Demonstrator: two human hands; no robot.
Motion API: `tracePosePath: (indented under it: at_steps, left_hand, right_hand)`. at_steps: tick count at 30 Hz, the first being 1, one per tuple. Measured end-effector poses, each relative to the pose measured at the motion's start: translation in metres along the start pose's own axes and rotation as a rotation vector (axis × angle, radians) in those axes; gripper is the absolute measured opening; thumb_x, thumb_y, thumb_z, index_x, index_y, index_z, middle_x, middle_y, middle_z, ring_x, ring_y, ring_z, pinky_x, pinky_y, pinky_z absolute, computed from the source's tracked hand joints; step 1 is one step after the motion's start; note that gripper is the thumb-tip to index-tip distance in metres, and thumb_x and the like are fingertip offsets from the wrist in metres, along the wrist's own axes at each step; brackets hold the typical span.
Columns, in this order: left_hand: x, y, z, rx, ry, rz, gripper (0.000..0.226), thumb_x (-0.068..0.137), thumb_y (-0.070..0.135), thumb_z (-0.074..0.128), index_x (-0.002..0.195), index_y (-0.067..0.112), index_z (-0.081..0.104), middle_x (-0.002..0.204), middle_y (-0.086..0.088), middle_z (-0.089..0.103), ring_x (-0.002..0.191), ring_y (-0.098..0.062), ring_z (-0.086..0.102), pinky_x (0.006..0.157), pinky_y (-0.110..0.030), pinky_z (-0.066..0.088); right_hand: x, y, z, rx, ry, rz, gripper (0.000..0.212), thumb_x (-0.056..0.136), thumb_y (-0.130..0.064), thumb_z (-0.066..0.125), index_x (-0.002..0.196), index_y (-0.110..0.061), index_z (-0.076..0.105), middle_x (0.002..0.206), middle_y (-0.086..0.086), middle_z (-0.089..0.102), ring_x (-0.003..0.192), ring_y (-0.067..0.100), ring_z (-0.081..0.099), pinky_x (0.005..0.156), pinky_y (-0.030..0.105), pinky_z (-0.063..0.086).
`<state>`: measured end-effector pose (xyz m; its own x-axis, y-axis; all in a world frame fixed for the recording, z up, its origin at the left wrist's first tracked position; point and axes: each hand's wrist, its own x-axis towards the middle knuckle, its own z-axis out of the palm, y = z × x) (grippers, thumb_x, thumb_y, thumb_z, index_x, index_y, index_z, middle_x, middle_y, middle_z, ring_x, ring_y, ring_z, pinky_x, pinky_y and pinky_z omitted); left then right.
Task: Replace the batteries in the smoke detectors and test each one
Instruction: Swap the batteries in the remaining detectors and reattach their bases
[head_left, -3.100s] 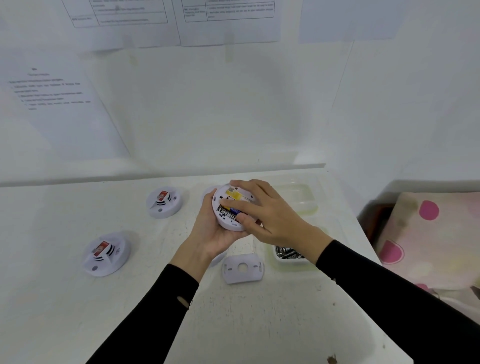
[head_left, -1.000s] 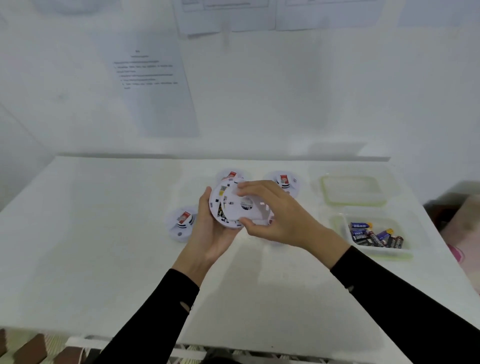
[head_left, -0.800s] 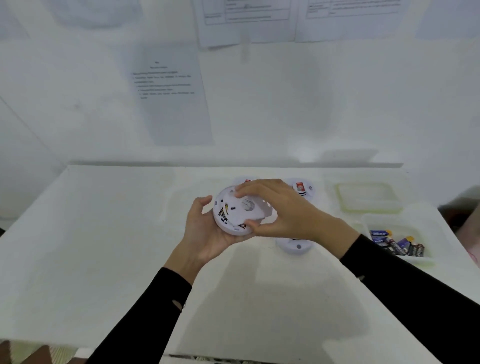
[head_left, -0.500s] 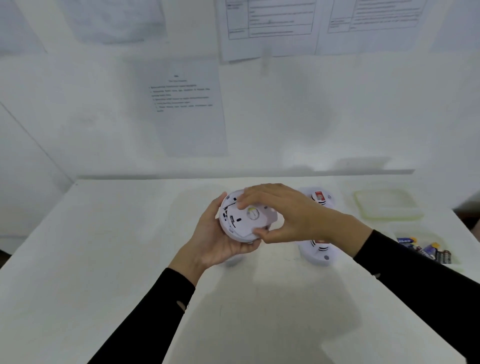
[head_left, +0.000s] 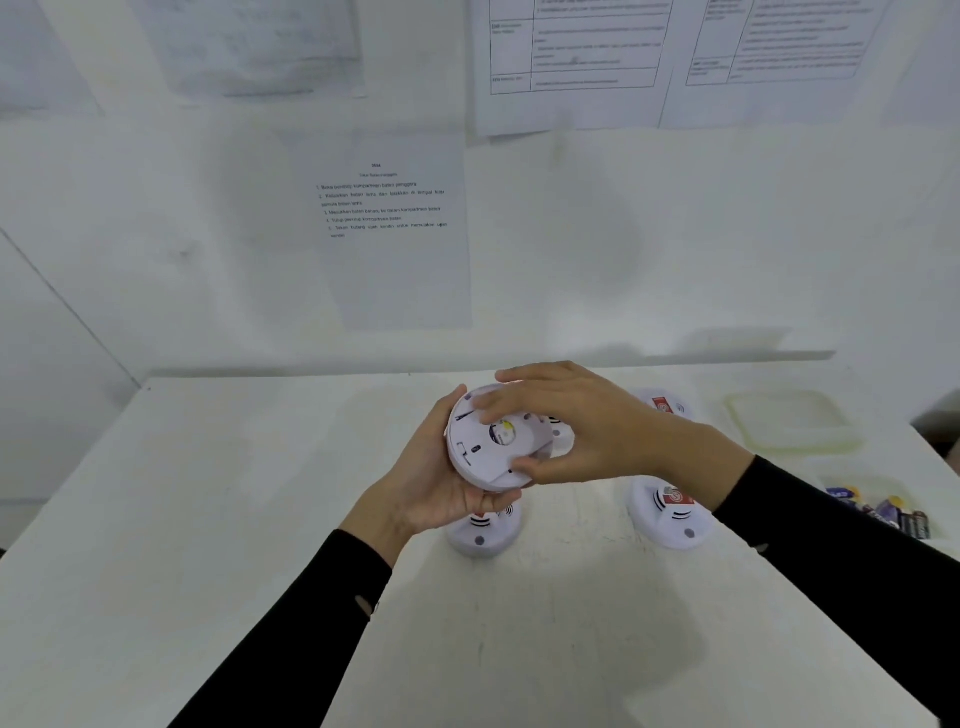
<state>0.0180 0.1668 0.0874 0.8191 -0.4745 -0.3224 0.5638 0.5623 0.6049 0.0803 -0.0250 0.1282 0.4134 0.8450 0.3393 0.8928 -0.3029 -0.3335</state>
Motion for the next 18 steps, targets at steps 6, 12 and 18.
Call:
tracePosePath:
  at_steps: [6, 12, 18]
  left_hand:
    - [0.005, 0.008, -0.001, 0.031, -0.017, -0.002, 0.061, 0.097, 0.062, 0.036, 0.128, 0.020, 0.066, 0.136, -0.018, 0.059, 0.113, -0.042, 0.058, 0.073, -0.040, 0.057]
    - [0.010, 0.010, -0.001, 0.098, -0.002, 0.035, 0.070, 0.096, 0.069, 0.028, 0.140, 0.020, 0.053, 0.142, -0.019, 0.055, 0.117, -0.050, 0.056, 0.076, -0.043, 0.058]
    - [0.004, 0.009, -0.005, 0.241, 0.017, 0.203, 0.069, 0.083, 0.031, 0.072, 0.144, 0.011, 0.045, 0.139, -0.024, 0.056, 0.121, -0.048, 0.058, 0.087, -0.047, 0.058]
  right_hand:
    - [0.005, 0.012, -0.006, -0.003, 0.010, 0.011, 0.029, 0.081, -0.048, 0.068, 0.109, -0.038, 0.070, 0.146, -0.011, 0.044, 0.139, 0.014, 0.034, 0.107, 0.043, 0.037]
    - [0.006, 0.022, -0.008, 0.118, -0.028, 0.127, 0.027, 0.082, -0.044, 0.072, 0.108, -0.038, 0.067, 0.140, -0.016, 0.048, 0.133, 0.004, 0.036, 0.108, 0.036, 0.036]
    - [0.007, 0.028, -0.002, 0.264, -0.044, 0.219, 0.029, 0.083, -0.041, 0.072, 0.110, -0.035, 0.061, 0.140, -0.019, 0.044, 0.132, -0.002, 0.037, 0.107, 0.024, 0.033]
